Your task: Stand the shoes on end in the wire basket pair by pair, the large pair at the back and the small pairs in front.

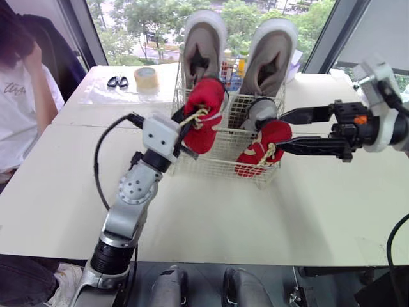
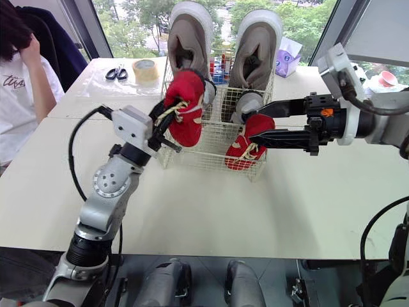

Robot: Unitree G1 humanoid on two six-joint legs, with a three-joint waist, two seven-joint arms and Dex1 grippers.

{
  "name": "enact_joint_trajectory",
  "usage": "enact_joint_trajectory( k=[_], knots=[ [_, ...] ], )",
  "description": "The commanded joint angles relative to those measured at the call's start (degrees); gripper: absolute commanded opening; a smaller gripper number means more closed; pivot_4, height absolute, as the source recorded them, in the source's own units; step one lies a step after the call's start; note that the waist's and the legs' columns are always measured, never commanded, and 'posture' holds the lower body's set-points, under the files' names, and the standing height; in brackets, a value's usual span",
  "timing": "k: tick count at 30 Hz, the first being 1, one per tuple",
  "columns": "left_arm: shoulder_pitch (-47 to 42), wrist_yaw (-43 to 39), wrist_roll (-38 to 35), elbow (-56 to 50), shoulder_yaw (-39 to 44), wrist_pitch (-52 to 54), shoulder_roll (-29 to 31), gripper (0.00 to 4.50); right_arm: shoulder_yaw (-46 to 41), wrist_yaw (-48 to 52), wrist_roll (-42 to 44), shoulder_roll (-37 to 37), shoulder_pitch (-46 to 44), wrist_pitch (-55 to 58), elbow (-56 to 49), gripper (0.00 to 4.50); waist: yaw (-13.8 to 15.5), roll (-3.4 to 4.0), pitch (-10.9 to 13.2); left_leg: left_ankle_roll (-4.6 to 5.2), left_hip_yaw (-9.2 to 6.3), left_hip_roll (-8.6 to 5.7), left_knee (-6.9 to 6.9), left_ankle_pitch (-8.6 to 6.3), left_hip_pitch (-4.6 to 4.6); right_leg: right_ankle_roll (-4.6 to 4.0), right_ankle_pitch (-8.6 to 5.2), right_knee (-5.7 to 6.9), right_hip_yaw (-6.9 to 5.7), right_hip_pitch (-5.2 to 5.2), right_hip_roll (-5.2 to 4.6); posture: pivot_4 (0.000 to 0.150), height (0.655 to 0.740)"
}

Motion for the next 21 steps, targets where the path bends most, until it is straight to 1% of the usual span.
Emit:
enact_joint_trajectory(
  k=[1,4,7,12,18,21],
  knots=[
    [0.6,0.4,2.7,1.9,0.3,-5.2,-1.0,0.05,-5.5,-4.1,4.5,-0.5,2.0,3.4,-4.2,4.5,0.1,0.03,0.0,0.0,0.0,-0.01,0.0,0.0,0.0,0.0,0.0,0.0,0.0,0.0,-0.01,0.15,0.74],
    [1.7,0.6,4.1,4.9,0.2,-7.3,-1.9,0.05,-7.3,-7.0,6.8,0.0,4.7,5.0,-6.3,4.5,0.1,0.04,0.0,0.02,-0.01,-0.01,0.04,-0.01,0.0,0.0,0.0,0.0,0.0,0.04,-0.02,0.15,0.74],
    [3.2,0.7,3.1,4.4,0.9,-5.3,-3.4,0.05,-8.7,-9.3,8.9,0.0,6.6,5.9,-7.6,4.5,0.1,0.08,-0.1,0.03,-0.02,-0.01,0.07,-0.02,0.02,0.0,0.0,0.01,0.0,0.1,-0.02,0.15,0.74],
    [6.6,-0.1,-1.1,-3.9,2.0,6.5,-4.4,0.05,-9.6,-11.3,10.5,-0.4,9.6,5.5,-8.9,4.5,0.0,0.11,-0.1,0.05,-0.05,-0.01,0.08,-0.03,0.07,0.0,0.0,0.0,-0.01,0.16,-0.01,0.15,0.74],
    [8.5,-0.1,-1.1,-9.7,3.2,14.3,-2.7,0.05,-7.6,-11.3,9.2,-0.2,7.9,1.2,-7.1,4.5,-0.1,0.16,-0.2,0.05,-0.06,-0.01,0.08,-0.03,0.07,0.01,-0.01,0.0,-0.01,0.16,0.02,0.15,0.74],
    [8.0,-0.4,-2.2,-11.3,4.8,15.9,-2.3,1.16,-6.8,-11.1,9.0,0.5,5.7,-1.0,-5.4,4.5,-0.1,0.17,-0.2,0.05,-0.06,-0.01,0.08,-0.03,0.07,0.01,-0.01,0.0,-0.01,0.15,0.03,0.15,0.74]
  ],
)
